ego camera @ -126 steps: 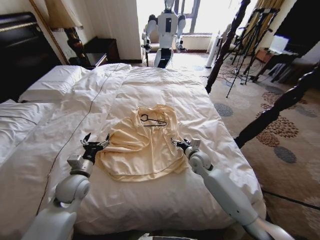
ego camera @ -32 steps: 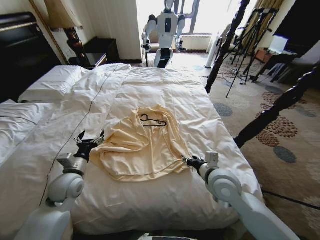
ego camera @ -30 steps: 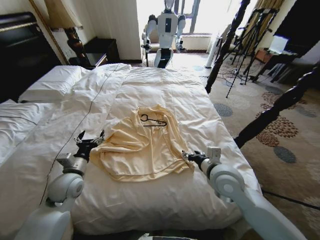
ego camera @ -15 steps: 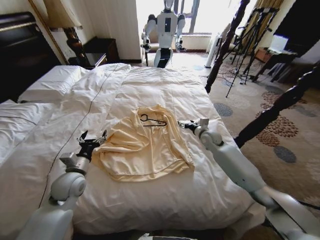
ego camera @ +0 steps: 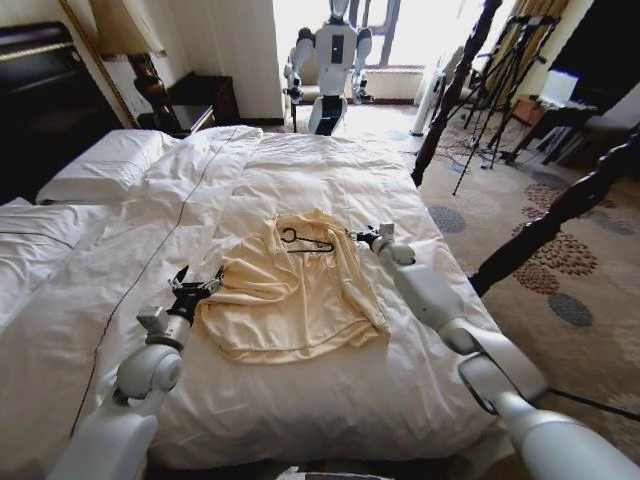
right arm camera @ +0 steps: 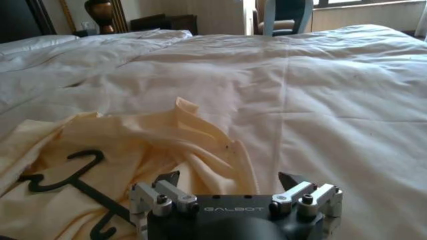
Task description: Pick up the clothes from the bed and hang them on the clothes hanger.
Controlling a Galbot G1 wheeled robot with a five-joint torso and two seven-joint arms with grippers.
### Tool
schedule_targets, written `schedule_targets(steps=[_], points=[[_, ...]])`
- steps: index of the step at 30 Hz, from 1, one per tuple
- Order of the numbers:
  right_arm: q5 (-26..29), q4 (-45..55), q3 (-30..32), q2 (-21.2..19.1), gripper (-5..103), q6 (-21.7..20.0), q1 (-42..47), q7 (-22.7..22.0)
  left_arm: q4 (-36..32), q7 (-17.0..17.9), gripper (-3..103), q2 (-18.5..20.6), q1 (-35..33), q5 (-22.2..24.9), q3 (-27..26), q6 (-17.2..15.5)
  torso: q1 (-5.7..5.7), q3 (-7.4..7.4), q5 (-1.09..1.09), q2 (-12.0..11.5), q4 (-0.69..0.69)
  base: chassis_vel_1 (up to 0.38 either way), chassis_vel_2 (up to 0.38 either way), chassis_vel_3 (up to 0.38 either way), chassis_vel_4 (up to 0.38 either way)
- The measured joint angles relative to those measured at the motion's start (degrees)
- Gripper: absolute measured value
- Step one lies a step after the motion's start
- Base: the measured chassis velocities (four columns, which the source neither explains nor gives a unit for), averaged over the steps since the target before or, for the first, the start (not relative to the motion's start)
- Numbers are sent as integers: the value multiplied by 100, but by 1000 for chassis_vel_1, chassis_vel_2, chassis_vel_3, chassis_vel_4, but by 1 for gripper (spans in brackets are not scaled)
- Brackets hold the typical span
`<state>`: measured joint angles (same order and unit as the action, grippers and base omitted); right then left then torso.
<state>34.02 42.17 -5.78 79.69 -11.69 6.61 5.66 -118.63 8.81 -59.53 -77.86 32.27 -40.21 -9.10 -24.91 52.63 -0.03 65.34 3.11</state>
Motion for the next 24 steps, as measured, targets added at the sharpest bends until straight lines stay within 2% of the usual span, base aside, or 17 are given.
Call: schedule_targets(steps=[2, 3, 7, 9, 14, 17, 18, 21, 23, 24], points=[[-4, -180, 54, 198, 92, -15, -39, -148, 9, 5, 100, -2, -5, -1, -13, 1, 0, 0, -2, 0, 0, 0, 0, 0, 0], [-33, -276, 83, 267, 93, -16, -45, -246, 16, 7, 100, -3, -11, -1, -31, 5, 0, 0, -1, 0, -2, 0, 0, 0, 0], [-230, -337, 106, 264, 83, 62, -4, -364, 47, 4, 100, -15, -15, -5, -47, 13, 0, -1, -2, 1, 1, 0, 0, 0, 0], [-256, -328, 106, 252, 83, 73, 16, -430, 61, -1, 100, -26, -10, -13, -39, 17, 1, 0, -1, 1, 3, 0, 0, 0, 0], [-239, -294, 117, 199, 76, 72, 56, -558, 75, -48, 100, -81, 2, -37, 8, 20, 0, 0, -1, 1, 1, 0, 0, 0, 0], [-190, -177, 103, 160, 61, 71, 130, -595, 76, -60, 100, -76, 4, -44, 15, 21, 1, -1, 0, 1, 2, 0, 0, 0, 0], [-190, -177, 103, 160, 61, 71, 130, -595, 76, -60, 100, -76, 4, -44, 15, 21, 1, -1, 0, 1, 2, 0, 0, 0, 0], [-121, 98, 59, 88, 45, 11, 254, -645, 72, -65, 100, -47, -8, -45, 15, 16, 0, 0, 1, 1, 1, 0, 0, 0, 0], [-121, 120, 56, 77, 45, -2, 271, -648, 70, -65, 100, -43, -9, -45, 14, 15, 1, -1, 1, 1, 0, 0, 0, 0, 0], [-121, 124, 57, 72, 39, -3, 280, -650, 69, -65, 100, -41, -9, -45, 13, 14, 1, -1, 1, 1, 0, 0, 0, 0, 0]])
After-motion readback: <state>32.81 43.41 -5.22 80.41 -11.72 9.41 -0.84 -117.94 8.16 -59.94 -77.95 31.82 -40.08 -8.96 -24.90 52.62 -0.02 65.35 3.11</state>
